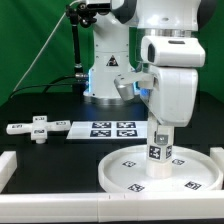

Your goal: Assemble round table

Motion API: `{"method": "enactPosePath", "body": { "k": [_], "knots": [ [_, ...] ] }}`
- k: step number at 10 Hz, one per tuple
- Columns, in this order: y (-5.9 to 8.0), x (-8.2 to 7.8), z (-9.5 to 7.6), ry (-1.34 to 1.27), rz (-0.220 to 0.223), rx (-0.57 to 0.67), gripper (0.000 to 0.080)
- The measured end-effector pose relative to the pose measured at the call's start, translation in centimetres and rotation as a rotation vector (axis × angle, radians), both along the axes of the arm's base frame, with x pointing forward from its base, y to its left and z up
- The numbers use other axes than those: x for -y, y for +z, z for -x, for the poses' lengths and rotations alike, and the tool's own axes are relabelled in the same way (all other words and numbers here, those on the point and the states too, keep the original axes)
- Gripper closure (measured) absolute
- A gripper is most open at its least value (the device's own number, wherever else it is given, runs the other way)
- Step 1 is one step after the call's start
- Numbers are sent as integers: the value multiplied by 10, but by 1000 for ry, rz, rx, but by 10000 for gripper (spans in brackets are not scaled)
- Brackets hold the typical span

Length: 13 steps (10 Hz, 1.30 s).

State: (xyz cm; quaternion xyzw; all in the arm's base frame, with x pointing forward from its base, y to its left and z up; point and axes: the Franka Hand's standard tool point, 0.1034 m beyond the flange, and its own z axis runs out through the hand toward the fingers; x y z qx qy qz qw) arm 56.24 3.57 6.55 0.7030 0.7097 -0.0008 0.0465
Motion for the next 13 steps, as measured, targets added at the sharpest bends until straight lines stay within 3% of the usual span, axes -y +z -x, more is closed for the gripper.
{"method": "enactPosePath", "body": {
  "k": [4, 13],
  "knots": [
    [-2, 4, 1, -420, -46, 11, 390],
    [-2, -2, 3, -1090, -115, 19, 390]
  ]
}}
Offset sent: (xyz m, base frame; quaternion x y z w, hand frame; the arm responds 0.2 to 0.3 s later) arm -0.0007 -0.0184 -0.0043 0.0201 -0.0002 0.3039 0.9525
